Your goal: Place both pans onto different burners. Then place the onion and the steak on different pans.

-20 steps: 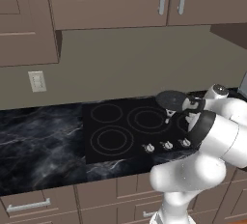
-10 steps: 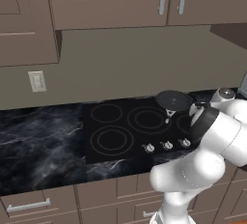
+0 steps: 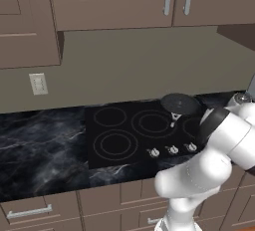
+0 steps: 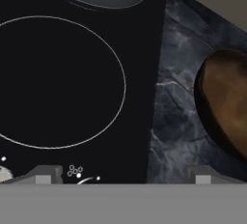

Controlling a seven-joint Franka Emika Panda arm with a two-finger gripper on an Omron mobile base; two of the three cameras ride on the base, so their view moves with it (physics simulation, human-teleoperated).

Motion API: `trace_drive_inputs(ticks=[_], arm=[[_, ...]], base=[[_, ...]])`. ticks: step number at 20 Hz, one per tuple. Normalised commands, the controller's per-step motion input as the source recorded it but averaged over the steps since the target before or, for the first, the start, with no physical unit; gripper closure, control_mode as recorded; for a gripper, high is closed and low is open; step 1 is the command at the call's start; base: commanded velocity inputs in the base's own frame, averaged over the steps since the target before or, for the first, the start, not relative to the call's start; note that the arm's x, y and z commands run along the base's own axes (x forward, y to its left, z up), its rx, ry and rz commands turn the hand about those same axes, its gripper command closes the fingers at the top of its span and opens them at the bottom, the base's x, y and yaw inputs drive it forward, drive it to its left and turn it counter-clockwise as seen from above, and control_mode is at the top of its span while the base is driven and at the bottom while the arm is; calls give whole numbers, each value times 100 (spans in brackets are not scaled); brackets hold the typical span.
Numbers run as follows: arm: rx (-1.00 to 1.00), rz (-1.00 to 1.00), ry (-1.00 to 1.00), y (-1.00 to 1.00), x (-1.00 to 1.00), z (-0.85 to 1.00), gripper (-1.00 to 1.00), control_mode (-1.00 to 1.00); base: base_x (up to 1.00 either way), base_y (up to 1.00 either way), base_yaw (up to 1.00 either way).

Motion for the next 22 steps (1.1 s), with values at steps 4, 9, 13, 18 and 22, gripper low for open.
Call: trace_drive_inputs(ticks=[4,9,13,18,22], arm=[[0,-5,0,-52,-4,0,-100,-100],[0,-6,0,-51,-1,0,-100,-100],[0,-1,-2,-57,0,0,-100,-100],[0,-2,-1,-55,0,0,-100,-100],[0,0,-2,-55,0,0,-100,-100]], base=[[0,0,0],[0,0,0],[0,0,0],[0,0,0],[0,0,0]])
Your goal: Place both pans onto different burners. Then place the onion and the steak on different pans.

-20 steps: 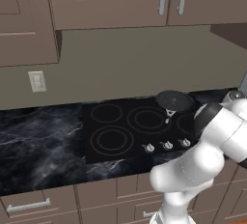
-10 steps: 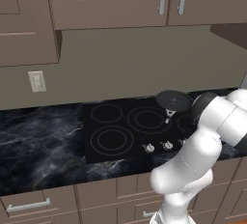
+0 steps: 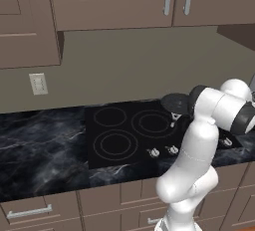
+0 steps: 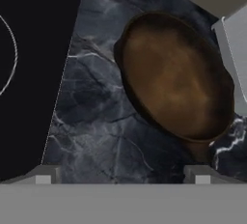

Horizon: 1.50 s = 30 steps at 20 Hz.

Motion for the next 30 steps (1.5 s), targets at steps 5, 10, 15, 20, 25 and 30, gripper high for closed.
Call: trace_drive_inputs(ticks=[5,10,15,20,25,30], arm=[[0,-1,-1,-52,0,0,-100,-100],[0,0,0,-44,-10,-1,-100,-100],[0,0,0,-41,-7,-1,-100,-100],[0,0,0,-41,0,0,-100,-100],[0,0,0,-37,0,0,-100,-100],[4,0,3,-34,5,0,-100,-100]], base=[[0,0,0],[0,0,0],[0,0,0],[0,0,0],[0,0,0],[0,0,0]])
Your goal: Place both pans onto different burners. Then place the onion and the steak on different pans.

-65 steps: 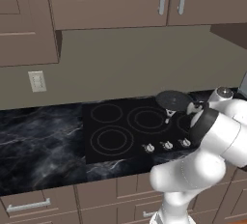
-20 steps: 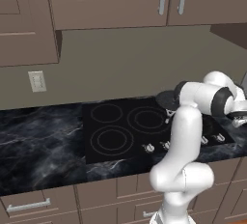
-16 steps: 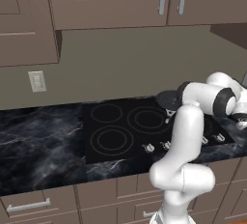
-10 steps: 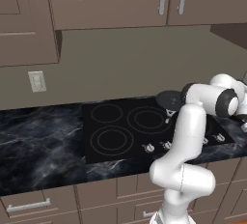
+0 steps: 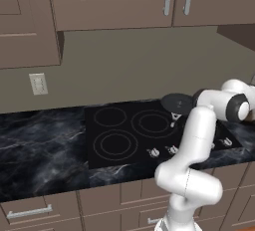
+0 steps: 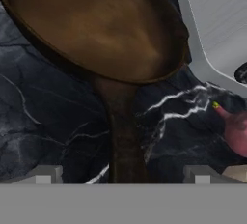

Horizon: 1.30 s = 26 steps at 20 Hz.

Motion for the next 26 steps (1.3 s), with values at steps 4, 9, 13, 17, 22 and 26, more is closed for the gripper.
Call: trace_drive_inputs(ticks=[4,9,13,17,22,26], arm=[[5,0,9,-21,10,-1,-100,-100],[6,0,15,-9,19,-9,-100,-100],[3,0,14,-6,28,-4,-100,-100],[4,0,3,-12,19,-2,-100,-100],[0,0,-4,-19,0,-2,-100,-100],[3,0,-7,-23,0,-22,-100,-100]], base=[[0,0,0],[0,0,0],[0,0,0],[0,0,0],[0,0,0],[0,0,0]])
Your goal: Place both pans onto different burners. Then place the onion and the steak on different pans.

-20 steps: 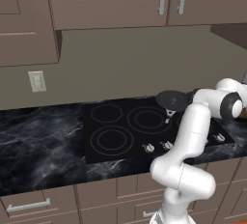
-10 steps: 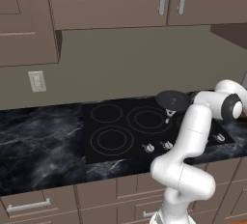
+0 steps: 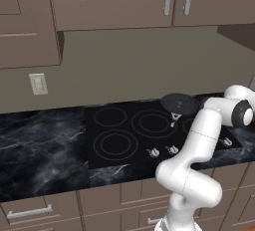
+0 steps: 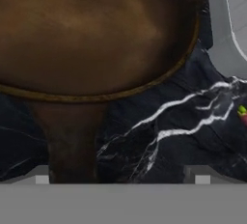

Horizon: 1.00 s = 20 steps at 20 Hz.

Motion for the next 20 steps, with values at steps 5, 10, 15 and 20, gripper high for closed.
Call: trace_drive_inputs(ticks=[5,10,15,20], arm=[[5,0,-5,-15,0,-39,-100,-100],[6,1,0,-10,0,-41,-100,-100],[4,2,0,1,1,-48,100,-100],[0,0,0,3,0,-37,100,-100]], base=[[0,0,0],[0,0,0],[0,0,0],[0,0,0]])
